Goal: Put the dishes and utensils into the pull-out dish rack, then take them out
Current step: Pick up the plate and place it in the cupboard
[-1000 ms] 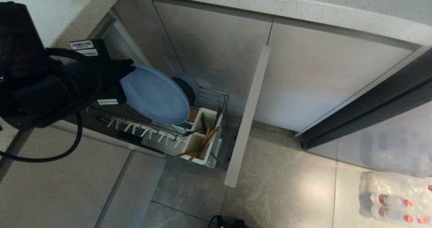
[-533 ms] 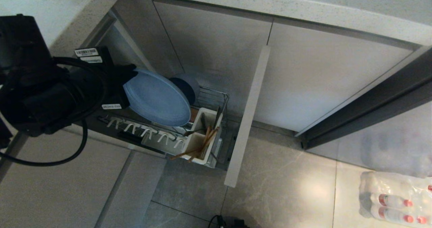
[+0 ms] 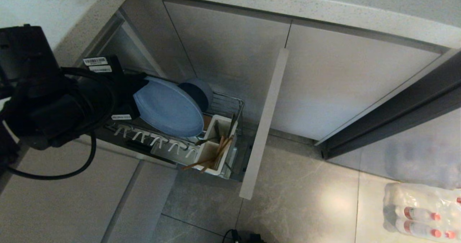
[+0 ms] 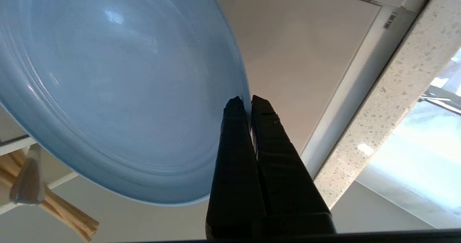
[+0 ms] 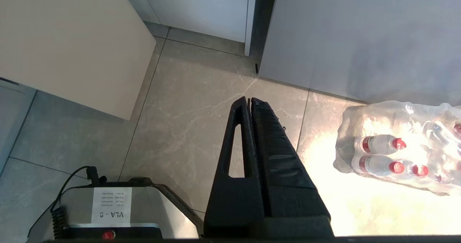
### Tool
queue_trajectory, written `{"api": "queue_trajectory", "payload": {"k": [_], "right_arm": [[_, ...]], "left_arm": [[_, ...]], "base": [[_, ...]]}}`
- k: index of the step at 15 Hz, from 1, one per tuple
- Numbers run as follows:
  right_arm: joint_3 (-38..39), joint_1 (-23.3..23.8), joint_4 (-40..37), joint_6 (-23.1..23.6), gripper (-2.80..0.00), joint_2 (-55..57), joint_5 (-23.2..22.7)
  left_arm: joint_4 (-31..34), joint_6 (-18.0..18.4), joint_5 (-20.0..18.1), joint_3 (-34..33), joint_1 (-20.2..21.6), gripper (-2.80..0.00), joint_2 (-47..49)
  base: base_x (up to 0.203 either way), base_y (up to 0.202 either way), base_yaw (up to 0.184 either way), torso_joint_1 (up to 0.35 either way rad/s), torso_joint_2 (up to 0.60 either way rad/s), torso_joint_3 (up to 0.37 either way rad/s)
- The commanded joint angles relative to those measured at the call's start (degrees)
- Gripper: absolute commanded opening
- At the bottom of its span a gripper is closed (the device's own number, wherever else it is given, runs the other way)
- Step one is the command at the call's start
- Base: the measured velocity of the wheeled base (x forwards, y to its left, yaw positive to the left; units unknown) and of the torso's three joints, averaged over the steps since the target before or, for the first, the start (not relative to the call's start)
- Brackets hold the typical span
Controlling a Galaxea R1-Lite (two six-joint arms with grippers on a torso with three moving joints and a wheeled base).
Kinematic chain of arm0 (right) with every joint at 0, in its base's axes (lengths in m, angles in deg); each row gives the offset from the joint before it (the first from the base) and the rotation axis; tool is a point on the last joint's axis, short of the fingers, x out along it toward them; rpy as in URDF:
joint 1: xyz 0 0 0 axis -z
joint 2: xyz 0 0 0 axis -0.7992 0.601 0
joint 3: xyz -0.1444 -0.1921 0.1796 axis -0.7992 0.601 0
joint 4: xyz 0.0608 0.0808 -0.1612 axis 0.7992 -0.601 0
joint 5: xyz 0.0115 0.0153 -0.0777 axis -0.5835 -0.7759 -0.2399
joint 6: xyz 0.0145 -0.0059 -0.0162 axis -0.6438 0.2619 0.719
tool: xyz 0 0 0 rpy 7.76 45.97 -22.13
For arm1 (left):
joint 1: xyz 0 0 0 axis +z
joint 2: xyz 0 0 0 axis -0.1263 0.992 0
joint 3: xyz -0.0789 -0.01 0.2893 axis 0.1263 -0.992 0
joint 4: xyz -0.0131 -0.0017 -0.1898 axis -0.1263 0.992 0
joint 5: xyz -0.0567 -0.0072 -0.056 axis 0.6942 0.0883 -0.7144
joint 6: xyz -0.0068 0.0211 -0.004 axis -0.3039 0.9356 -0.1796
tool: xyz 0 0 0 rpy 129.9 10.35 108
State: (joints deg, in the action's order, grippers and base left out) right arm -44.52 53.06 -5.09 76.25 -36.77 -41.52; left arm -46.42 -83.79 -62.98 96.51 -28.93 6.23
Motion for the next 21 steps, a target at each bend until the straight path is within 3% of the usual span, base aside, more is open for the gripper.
{"api": "queue_trajectory", "payload": {"k": [1,14,21], "right_arm": [[0.0,0.0,0.0,0.0,-2.80,0.0,0.0],[0.0,0.0,0.0,0.0,-2.80,0.0,0.0],[0.0,0.0,0.0,0.0,-2.80,0.0,0.0]], "left_arm": [[-0.9,-0.5,-0.2,-0.9,0.4,-2.80,0.1],[0.9,-0.5,-0.9,-2.3,1.5,-2.80,1.5],[1.1,-0.2,0.4,0.6,1.5,-2.80,6.9]], "base": [[0.000,0.000,0.000,0.000,0.00,0.000],[0.000,0.000,0.000,0.000,0.00,0.000],[0.000,0.000,0.000,0.000,0.00,0.000]]}}
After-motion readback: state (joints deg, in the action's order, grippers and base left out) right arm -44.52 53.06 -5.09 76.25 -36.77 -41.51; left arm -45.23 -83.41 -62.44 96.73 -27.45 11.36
